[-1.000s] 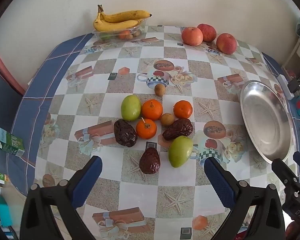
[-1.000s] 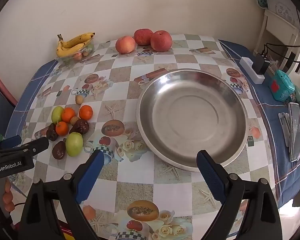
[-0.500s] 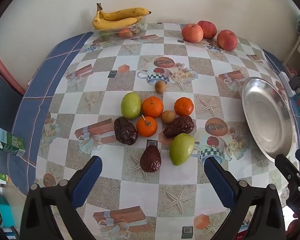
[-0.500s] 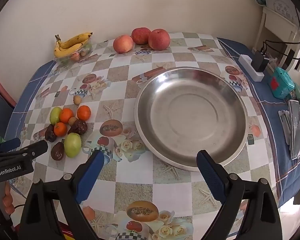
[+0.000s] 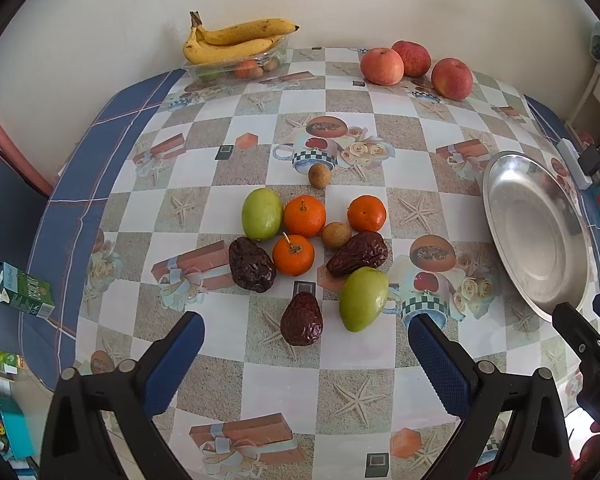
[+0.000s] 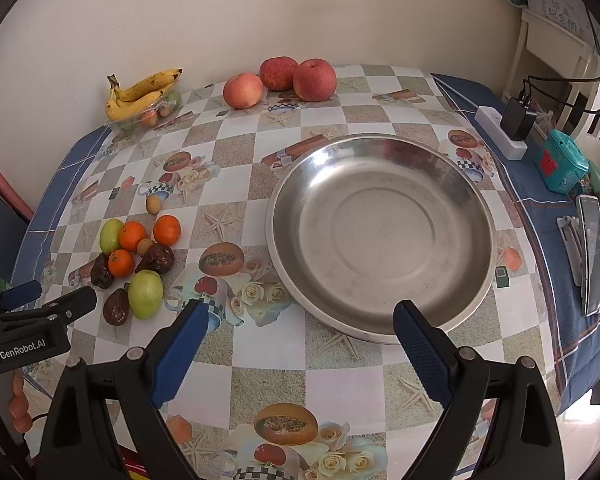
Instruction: Organize fruits
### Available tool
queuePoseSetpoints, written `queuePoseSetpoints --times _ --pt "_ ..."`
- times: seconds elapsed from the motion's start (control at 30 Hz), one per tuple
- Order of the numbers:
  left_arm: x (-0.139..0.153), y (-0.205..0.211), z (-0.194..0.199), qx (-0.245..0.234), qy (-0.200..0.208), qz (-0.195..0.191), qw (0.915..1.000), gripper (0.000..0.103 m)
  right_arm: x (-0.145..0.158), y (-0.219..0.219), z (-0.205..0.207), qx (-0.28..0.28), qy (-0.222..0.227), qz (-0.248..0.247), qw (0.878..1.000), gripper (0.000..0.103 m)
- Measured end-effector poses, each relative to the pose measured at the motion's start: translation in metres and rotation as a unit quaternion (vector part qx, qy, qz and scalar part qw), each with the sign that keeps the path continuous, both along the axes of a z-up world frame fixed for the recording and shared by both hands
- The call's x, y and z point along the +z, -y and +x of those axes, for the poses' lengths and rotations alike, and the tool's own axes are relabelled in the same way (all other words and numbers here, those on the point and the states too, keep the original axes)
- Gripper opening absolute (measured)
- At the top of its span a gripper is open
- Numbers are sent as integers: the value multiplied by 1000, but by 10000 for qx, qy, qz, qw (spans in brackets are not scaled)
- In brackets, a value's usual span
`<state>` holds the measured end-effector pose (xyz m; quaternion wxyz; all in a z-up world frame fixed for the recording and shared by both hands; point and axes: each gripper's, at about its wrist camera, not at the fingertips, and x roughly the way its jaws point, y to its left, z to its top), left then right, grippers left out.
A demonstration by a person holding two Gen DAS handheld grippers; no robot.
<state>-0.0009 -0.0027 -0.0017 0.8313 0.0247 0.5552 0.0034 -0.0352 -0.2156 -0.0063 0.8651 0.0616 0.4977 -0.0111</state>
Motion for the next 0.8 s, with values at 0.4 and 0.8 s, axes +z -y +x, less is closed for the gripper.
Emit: queuePoseSetpoints --times 0.4,0.8 --pt "1 1 0 -16 20 6 10000 103 -1 0 0 -7 -5 14 10000 94" --pt "3 4 -1 -52 32 23 10000 103 -1 1 1 -7 -13 29 10000 94"
